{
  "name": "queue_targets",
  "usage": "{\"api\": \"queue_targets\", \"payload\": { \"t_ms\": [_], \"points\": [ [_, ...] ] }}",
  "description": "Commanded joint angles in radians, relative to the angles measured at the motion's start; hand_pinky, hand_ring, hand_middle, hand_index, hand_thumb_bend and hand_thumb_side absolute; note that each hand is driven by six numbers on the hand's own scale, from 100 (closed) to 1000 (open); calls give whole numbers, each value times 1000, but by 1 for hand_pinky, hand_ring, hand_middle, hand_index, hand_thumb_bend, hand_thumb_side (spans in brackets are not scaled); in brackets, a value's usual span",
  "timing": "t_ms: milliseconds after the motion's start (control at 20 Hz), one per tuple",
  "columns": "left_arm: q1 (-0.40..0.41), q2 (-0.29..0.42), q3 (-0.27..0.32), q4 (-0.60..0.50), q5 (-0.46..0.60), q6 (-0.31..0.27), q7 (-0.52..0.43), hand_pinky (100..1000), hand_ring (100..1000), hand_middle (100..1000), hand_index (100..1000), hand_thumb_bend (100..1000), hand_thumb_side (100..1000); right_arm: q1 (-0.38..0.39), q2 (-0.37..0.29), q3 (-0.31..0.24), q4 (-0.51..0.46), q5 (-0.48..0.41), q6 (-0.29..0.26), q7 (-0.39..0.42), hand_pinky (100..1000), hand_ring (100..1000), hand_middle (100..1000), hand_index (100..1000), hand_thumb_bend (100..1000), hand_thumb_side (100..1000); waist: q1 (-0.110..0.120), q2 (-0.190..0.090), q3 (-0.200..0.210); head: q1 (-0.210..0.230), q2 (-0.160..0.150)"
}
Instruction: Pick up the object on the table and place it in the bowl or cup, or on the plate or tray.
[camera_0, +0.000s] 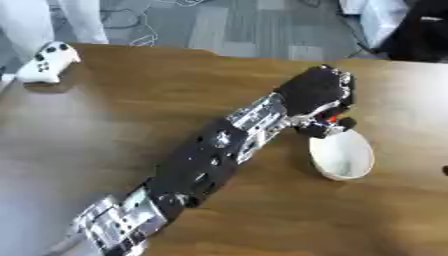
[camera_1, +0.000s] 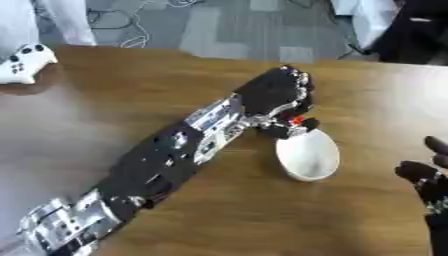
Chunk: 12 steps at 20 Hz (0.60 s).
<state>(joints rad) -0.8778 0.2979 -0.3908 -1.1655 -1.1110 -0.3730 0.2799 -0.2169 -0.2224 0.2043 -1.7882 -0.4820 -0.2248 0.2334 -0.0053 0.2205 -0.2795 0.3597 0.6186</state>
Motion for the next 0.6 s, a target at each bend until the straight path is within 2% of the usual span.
{"api": "queue_targets", "payload": {
  "t_ms": [50, 600],
  "points": [
    [-28, 1, 10, 3, -24, -12, 3, 454, 100, 100, 116, 267, 100, -13, -21, 1, -23, -6, 4, 1, 779, 715, 886, 745, 100, 897, 3, -13, -4, -13, -5],
    [-77, -15, 6, 43, -62, -41, -8, 490, 100, 100, 117, 248, 101, -11, -26, 6, -20, -5, 11, 4, 776, 713, 885, 745, 100, 899, 33, -28, -13, -19, -9]
  ]
}}
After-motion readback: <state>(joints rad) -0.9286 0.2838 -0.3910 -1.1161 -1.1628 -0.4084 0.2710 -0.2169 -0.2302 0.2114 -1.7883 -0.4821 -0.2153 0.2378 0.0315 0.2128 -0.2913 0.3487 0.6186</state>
